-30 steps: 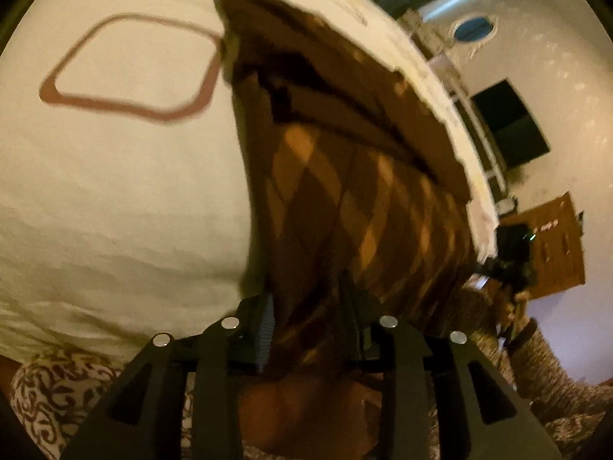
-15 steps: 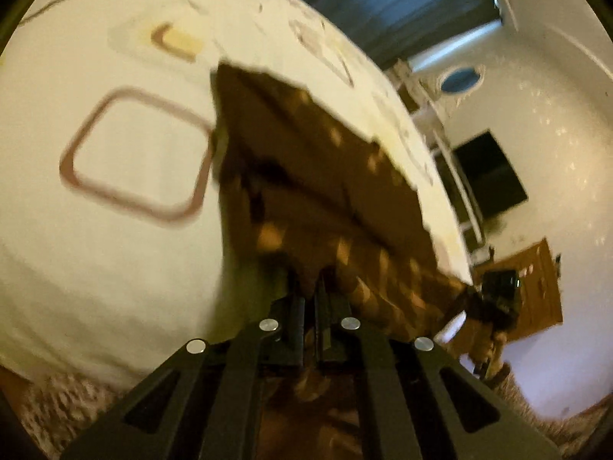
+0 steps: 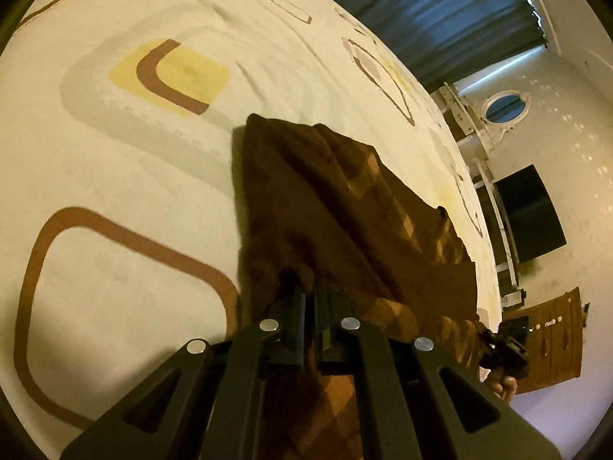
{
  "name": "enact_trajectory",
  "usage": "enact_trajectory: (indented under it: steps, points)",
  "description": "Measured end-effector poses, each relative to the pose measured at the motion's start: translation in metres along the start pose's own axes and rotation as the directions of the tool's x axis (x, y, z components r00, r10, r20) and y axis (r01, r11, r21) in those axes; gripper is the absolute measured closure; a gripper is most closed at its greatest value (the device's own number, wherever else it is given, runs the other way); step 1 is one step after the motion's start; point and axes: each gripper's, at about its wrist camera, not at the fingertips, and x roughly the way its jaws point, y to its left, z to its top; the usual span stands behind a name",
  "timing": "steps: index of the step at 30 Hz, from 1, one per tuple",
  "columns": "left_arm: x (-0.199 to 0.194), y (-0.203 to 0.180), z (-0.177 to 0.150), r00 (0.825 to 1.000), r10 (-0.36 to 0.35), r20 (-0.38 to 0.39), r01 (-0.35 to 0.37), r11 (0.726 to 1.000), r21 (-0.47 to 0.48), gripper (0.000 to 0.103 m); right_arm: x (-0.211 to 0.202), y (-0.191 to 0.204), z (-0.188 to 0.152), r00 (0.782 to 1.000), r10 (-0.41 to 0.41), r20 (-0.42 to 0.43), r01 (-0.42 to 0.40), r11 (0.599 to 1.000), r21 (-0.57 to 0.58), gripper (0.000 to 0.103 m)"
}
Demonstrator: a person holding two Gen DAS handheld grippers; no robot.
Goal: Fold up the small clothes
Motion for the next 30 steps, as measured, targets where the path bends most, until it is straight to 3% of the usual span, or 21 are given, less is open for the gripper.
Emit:
enact_trajectory:
  steps: [5, 7, 9, 10, 18, 21, 25, 30]
  points:
    - [-0.018, 0.006, -0.005, 0.998, -0.064, 0.0, 0.064, 0.998, 0.019, 0.098, -0.007, -0.002, -0.004, 0.999, 0.044, 0.0, -0.044, 0.998, 0.053, 0.095]
    - [-0.032, 0.009, -0.013, 0.997, -0.077, 0.003, 0.077, 0.997, 0.031, 0.092, -0.022, 0.0, -0.01, 0.999, 0.042, 0.001, -0.042, 0.998, 0.038, 0.075]
    - [-0.049, 0.013, -0.029, 0.998, -0.07, 0.001, 0.069, 0.996, 0.051, 0.069, -0.035, 0.005, -0.018, 1.0, 0.031, -0.001, -0.031, 0.999, 0.009, 0.069]
    - [-0.055, 0.016, -0.038, 0.997, -0.074, -0.01, 0.074, 0.996, 0.053, 0.066, -0.044, 0.006, -0.025, 1.0, 0.026, -0.01, -0.026, 1.0, -0.001, 0.066]
    - [-0.087, 0.045, -0.112, 0.989, -0.104, -0.108, 0.105, 0.994, 0.004, 0.065, -0.086, -0.005, -0.083, 0.992, -0.03, -0.12, 0.025, 0.999, -0.042, 0.054]
    - [-0.083, 0.044, -0.121, 0.984, -0.104, -0.145, 0.108, 0.994, 0.021, 0.056, -0.087, -0.012, -0.1, 0.985, -0.03, -0.167, 0.023, 0.999, -0.042, 0.053]
    - [-0.072, 0.04, -0.124, 0.981, -0.07, -0.183, 0.079, 0.996, 0.039, 0.054, -0.079, -0.011, -0.106, 0.978, -0.041, -0.205, 0.03, 0.998, -0.058, 0.049]
    - [-0.072, 0.036, -0.126, 0.979, -0.085, -0.188, 0.096, 0.994, 0.051, 0.049, -0.069, -0.007, -0.111, 0.968, -0.033, -0.248, 0.016, 0.997, -0.071, 0.043]
